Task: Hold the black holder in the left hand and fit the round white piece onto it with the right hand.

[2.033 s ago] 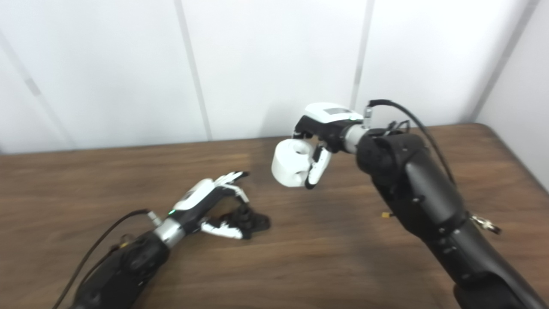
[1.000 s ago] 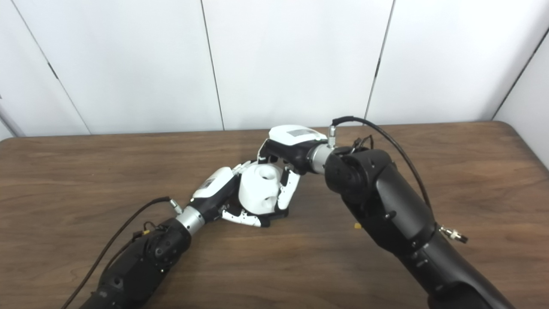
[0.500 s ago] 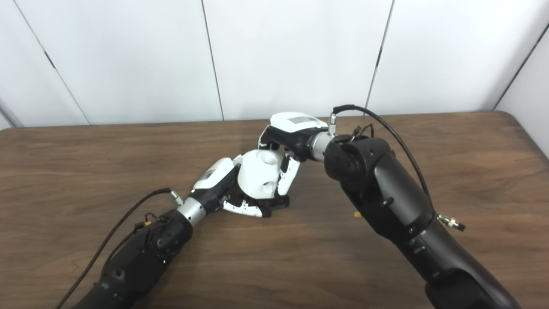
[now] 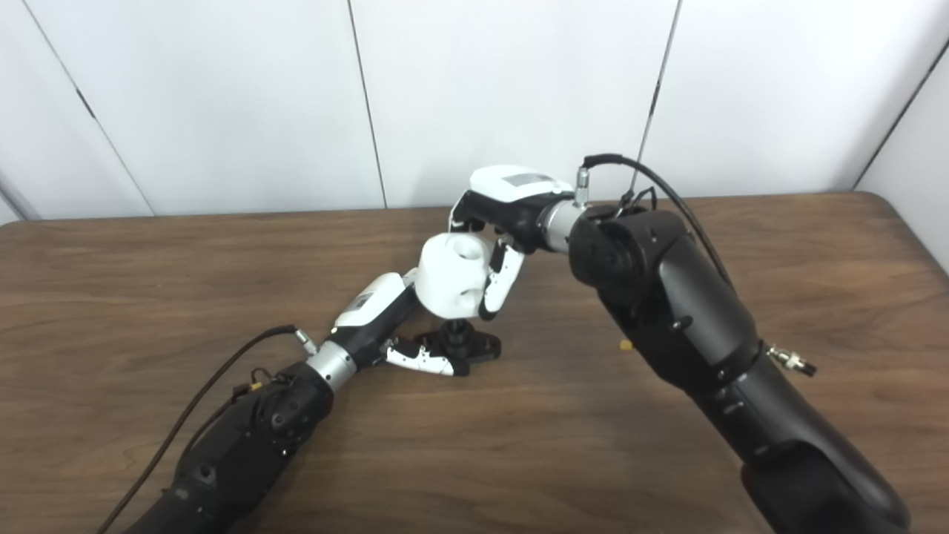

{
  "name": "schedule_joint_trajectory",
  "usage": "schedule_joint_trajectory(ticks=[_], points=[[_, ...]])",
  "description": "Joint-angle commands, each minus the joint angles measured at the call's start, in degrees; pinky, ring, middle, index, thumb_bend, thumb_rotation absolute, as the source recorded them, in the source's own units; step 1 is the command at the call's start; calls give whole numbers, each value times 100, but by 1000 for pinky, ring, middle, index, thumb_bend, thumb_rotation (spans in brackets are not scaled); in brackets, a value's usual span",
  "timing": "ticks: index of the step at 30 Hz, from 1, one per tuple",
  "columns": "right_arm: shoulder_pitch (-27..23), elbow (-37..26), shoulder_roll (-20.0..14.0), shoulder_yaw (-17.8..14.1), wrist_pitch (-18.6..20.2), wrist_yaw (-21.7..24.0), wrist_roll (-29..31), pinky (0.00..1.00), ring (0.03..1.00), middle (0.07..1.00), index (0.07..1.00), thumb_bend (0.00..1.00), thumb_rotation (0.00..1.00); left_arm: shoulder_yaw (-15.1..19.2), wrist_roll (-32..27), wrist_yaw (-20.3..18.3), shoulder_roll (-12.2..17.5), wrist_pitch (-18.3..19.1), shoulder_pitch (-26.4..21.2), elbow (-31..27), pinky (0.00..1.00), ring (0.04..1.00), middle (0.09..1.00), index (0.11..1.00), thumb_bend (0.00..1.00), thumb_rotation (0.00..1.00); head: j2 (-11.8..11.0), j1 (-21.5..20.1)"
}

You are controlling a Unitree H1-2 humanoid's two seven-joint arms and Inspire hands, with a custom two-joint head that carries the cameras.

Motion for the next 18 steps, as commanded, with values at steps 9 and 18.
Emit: schedule_joint_trajectory(ticks=[9, 18], points=[[-374, -131, -101, -28, -122, 19, -22, 676, 781, 737, 483, 521, 139, -349, 107, -491, -281, 209, 467, 216, 1000, 1000, 962, 482, 524, 57, 34, 0], [-229, -68, -54, 37, -73, 9, -73, 670, 777, 744, 484, 522, 137, -332, 86, -474, -289, 198, 459, 243, 1000, 1000, 964, 482, 523, 57, 42, 1]])
